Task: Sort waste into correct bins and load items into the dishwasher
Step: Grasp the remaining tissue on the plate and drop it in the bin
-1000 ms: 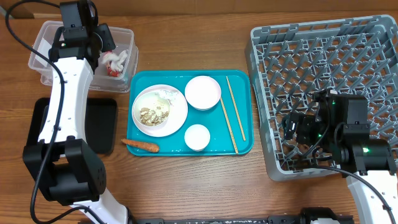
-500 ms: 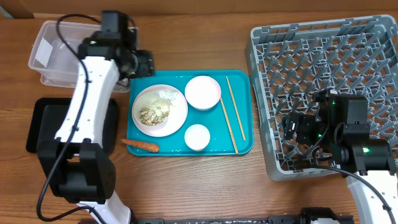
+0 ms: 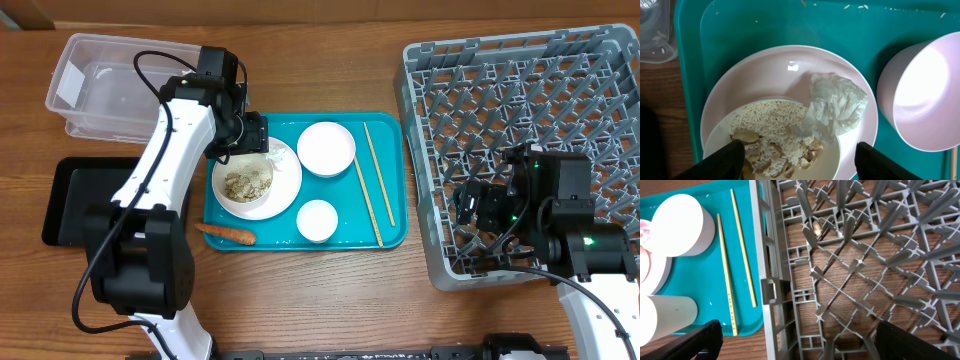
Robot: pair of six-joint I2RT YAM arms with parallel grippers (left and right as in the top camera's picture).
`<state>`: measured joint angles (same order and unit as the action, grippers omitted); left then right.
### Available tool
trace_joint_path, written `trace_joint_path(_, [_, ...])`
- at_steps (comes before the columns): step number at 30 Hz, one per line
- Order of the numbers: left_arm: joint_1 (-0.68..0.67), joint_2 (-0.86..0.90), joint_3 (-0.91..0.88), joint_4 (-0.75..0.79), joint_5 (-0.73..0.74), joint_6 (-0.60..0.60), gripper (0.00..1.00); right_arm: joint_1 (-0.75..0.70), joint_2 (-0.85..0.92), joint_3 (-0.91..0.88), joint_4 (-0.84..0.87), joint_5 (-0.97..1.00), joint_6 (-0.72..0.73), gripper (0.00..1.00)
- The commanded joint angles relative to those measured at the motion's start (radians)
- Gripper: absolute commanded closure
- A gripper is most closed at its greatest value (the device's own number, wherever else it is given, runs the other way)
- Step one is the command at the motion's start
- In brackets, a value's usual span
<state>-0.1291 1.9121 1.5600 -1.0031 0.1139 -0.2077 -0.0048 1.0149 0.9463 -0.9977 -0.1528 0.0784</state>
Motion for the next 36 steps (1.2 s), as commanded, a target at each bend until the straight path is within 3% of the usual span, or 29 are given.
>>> trace_joint_path(1, [-0.015, 0.03, -0.005, 0.006, 0.016, -0.018, 0.27, 0.005, -0.003, 0.029, -0.001, -0.006, 0.005, 0.0])
trace_joint_path(7, [-0.029, 0.092, -0.005, 0.028, 0.018, -0.036, 0.3, 0.005, -0.003, 0.029, -0.001, -0.006, 0.005, 0.0])
trace_joint_path(13, [-0.029, 0.102, -0.005, 0.066, 0.023, -0.044, 0.47, 0.005, -0.003, 0.029, -0.001, -0.006, 0.005, 0.0])
trace_joint_path(18, [-0.029, 0.101, -0.004, 0.066, 0.027, -0.043, 0.74, 0.005, -0.003, 0.029, -0.001, -0.006, 0.005, 0.0])
trace_joint_path(22, [-0.029, 0.101, -0.004, 0.066, 0.045, -0.043, 0.8, 0.005, -0.003, 0.029, -0.001, -0.006, 0.005, 0.0])
trace_joint_path(25, [-0.029, 0.101, -0.002, 0.064, 0.045, -0.043, 0.96, 0.005, -0.003, 0.029, 0.0, -0.005, 0.005, 0.0])
trace_joint_path(36, [-0.026, 0.039, 0.101, 0.008, 0.043, -0.012, 0.96, 0.005, -0.003, 0.029, 0.0, -0.006, 0.005, 0.0])
